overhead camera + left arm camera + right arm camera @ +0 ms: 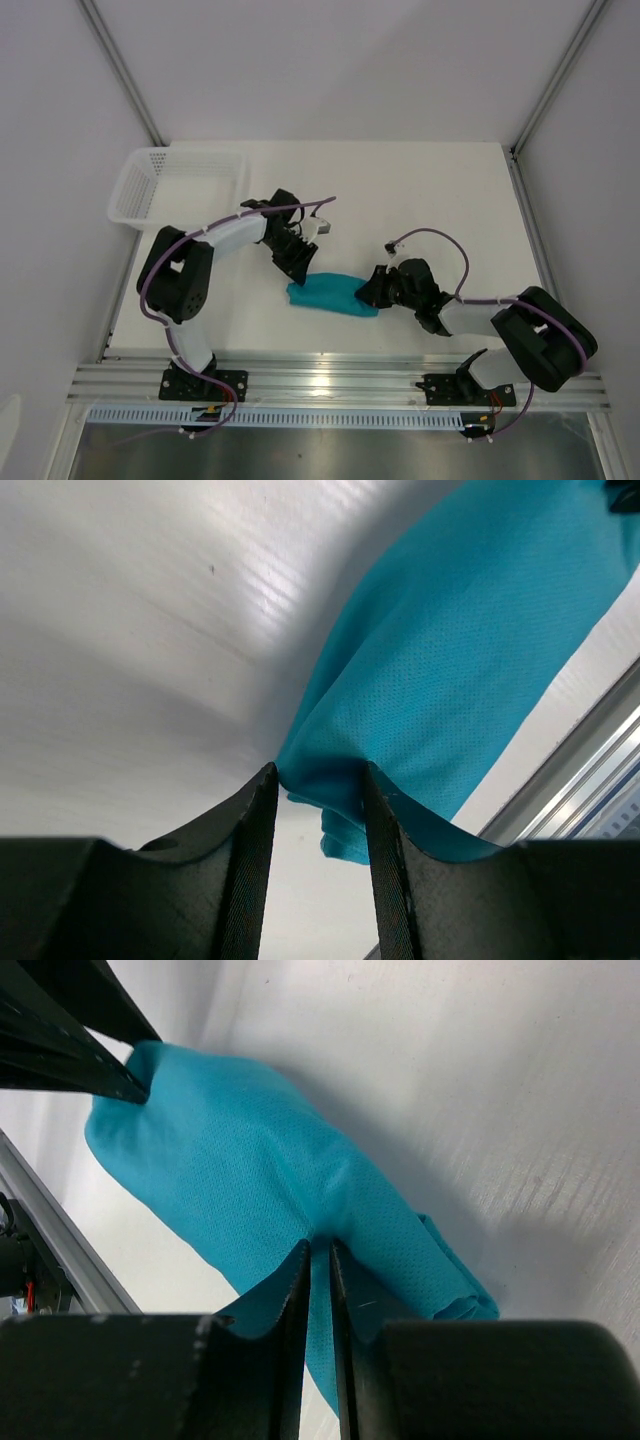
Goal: Roll the t-shirts
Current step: Roll the tshirt
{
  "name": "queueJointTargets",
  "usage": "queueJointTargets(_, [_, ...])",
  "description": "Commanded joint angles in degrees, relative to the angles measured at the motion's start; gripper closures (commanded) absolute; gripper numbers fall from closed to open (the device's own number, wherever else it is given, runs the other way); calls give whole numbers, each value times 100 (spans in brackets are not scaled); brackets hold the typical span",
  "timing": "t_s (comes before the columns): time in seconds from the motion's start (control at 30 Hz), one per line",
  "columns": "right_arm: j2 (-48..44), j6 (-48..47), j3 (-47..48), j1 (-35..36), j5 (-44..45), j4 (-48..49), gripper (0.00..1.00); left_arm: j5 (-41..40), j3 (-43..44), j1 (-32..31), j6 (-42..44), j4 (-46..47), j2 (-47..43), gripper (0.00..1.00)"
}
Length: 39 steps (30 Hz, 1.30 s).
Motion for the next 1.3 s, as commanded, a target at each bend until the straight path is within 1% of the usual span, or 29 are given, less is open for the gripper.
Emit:
queueJointTargets(0.0, [-70,-66,6,-25,300,-467,83,-263,-209,-9,54,28,-163,58])
queueJointTargets(0.23, [-141,-110,200,1,326,-705,83,-782,1,8,238,108,-181,58])
queueJointTargets(0.37, [-167,-224,226,10,274,-863,81,-494,-78,17,291,37,-155,59])
queueJointTargets(0.53, [-299,-690,639,71,229,-1434,78,-360,-17,26,177,-33,-198,57])
queueJointTargets(0.63, [-203,-699,727,54,151,-1487,78,-439,220,52,142,-112,-365,56])
queueJointTargets(0.67, [-159,-621,719,54,89,-1478,78,-492,447,61,151,-156,-409,56])
queueJointTargets(0.8, [-18,-384,683,54,45,-1373,78,-782,870,70,238,-393,-620,55])
queueJointTargets(0.9, [-35,-339,701,54,45,-1390,78,-862,1029,44,256,-446,-787,55])
queueJointTargets(0.97, [-71,-313,753,54,54,-1434,78,-677,986,-114,370,-429,-910,55])
queueJointTargets(1.0, [-114,-304,762,45,45,-1504,78,-633,925,-323,405,-385,-937,55])
queueJointTargets(1.03, [-132,-278,789,19,27,-1531,77,-581,654,-456,458,-341,-972,55])
queueJointTargets(1.1, [-123,-286,824,-8,-51,-1610,77,-580,450,-763,651,-43,-1068,54])
queueJointTargets(1.13, [-106,-312,841,1,-121,-1654,76,-571,119,-1069,730,89,-1086,54])
queueJointTargets(1.17, [-88,-321,859,-25,-157,-1706,76,-563,28,-1220,861,220,-1086,53])
queueJointTargets(1.2, [-53,-330,877,-43,-201,-1785,76,-563,-16,-1448,889,413,-1017,52])
queueJointTargets(1.27, [-44,-348,859,-87,-307,-1821,76,-406,184,-1538,793,529,-850,52])
